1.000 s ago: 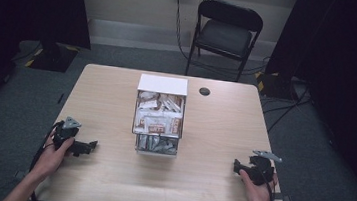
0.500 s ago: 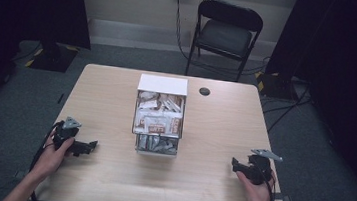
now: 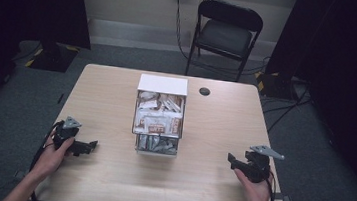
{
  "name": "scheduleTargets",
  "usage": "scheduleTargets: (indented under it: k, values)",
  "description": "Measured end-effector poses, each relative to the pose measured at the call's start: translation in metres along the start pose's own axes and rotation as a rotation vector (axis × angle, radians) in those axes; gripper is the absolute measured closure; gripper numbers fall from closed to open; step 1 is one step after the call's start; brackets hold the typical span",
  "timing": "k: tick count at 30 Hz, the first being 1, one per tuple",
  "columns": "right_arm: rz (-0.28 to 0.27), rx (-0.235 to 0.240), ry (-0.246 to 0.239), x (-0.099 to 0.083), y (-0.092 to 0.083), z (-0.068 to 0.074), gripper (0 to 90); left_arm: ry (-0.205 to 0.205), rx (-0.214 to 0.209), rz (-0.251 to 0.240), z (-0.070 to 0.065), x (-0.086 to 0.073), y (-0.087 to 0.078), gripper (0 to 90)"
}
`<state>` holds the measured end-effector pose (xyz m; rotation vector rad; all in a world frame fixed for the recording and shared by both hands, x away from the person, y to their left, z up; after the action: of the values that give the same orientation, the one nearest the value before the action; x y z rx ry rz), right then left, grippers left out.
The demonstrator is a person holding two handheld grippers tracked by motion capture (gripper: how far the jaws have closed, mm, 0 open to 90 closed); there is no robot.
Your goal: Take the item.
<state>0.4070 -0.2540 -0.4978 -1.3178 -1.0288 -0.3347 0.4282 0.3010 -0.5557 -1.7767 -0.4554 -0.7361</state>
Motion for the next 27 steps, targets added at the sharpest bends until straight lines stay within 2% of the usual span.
scheduleTargets:
  k: [9, 15, 27]
  values:
    - [-0.056, 0.049, -0.008, 0.015, -0.008, 0.010, 32.8, 0.000, 0.000, 0.000, 0.000, 0.000, 0.000, 0.0]
    - [-0.081, 0.061, -0.033, 0.027, -0.014, 0.016, 34.6, -0.001, 0.000, -0.003, 0.000, 0.000, 0.000, 0.0]
    - [-0.125, 0.095, -0.044, 0.047, -0.026, 0.023, 35.8, 0.000, 0.000, 0.000, 0.000, 0.000, 0.000, 0.0]
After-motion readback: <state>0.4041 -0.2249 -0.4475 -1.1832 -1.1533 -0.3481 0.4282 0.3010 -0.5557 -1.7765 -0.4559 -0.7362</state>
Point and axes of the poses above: each handheld gripper's, and its own axes: y roughly forward along the jaws, x roughly out of its top, z roughly to its left, the point moved 6 cm from there along y, roughly forward along the jaws, and after that the axes turned 13 degrees about -y, right-handed, at the moved point
